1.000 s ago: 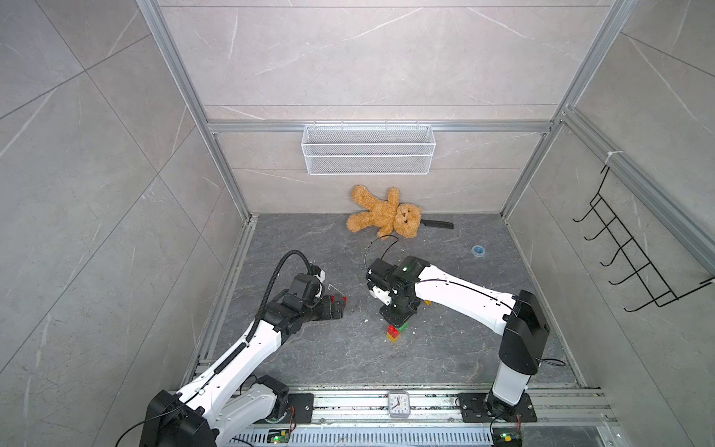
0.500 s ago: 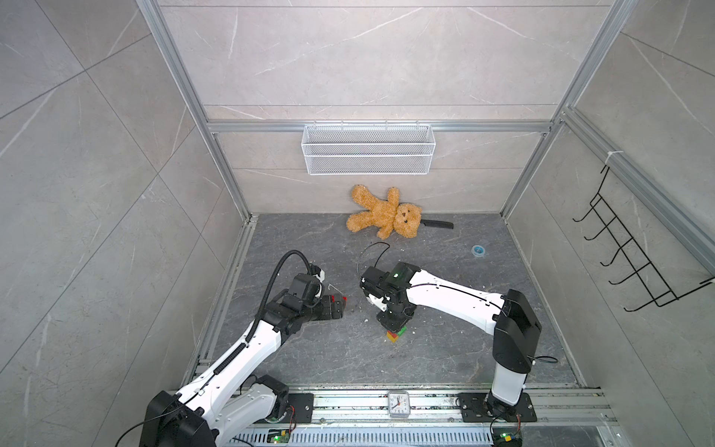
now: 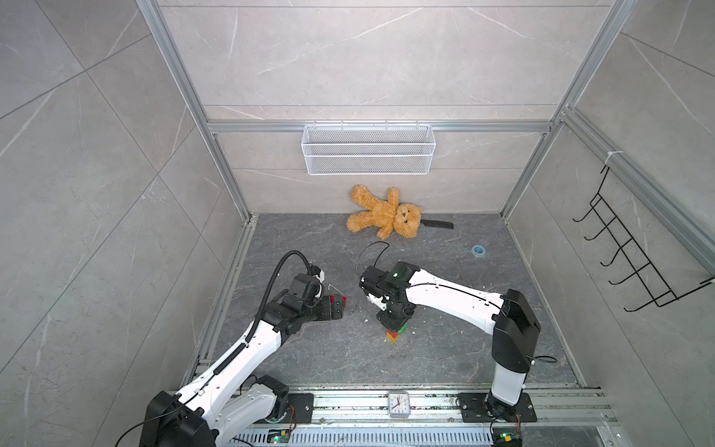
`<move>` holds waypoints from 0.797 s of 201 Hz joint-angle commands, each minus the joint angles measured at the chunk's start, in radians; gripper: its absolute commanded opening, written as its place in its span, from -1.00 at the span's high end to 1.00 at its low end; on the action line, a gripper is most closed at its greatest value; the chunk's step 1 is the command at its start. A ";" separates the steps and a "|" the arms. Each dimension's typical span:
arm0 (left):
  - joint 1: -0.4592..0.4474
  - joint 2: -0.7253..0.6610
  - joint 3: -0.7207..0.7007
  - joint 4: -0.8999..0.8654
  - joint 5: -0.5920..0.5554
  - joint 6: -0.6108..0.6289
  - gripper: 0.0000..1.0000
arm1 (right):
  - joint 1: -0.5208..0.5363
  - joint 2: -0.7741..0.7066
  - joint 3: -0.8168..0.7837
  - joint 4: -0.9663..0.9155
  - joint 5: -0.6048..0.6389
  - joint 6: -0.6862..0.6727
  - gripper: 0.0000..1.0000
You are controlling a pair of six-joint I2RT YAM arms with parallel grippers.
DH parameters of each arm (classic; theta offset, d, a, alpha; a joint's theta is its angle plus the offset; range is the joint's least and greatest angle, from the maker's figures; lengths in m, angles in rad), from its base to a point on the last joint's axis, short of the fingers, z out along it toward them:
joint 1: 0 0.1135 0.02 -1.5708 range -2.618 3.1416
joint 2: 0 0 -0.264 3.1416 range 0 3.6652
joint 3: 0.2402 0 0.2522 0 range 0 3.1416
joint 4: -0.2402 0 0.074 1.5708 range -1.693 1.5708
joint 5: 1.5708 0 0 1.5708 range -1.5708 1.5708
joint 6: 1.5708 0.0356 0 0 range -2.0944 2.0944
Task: Assemble an ice cream with lego
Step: Assemble the lego brick with the lego brick.
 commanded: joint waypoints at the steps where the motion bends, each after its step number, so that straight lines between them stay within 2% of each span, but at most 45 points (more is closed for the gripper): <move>1: 0.003 -0.011 0.030 -0.006 -0.003 -0.002 -0.94 | 0.004 -0.001 -0.026 0.006 -0.022 -0.008 0.61; 90: 0.002 -0.021 0.040 -0.020 -0.011 0.001 -0.94 | -0.013 0.027 -0.053 0.031 -0.053 -0.086 0.65; 119: 0.003 -0.031 0.042 -0.031 -0.021 0.003 -0.94 | -0.016 0.048 -0.074 0.037 -0.082 -0.094 0.76; 136: 0.002 -0.036 0.040 -0.034 -0.024 0.002 -0.94 | -0.016 0.071 -0.073 0.034 -0.091 -0.103 1.00; 160: 0.003 -0.042 0.041 -0.043 -0.028 0.002 -0.94 | -0.017 0.105 -0.071 0.025 -0.091 -0.106 1.00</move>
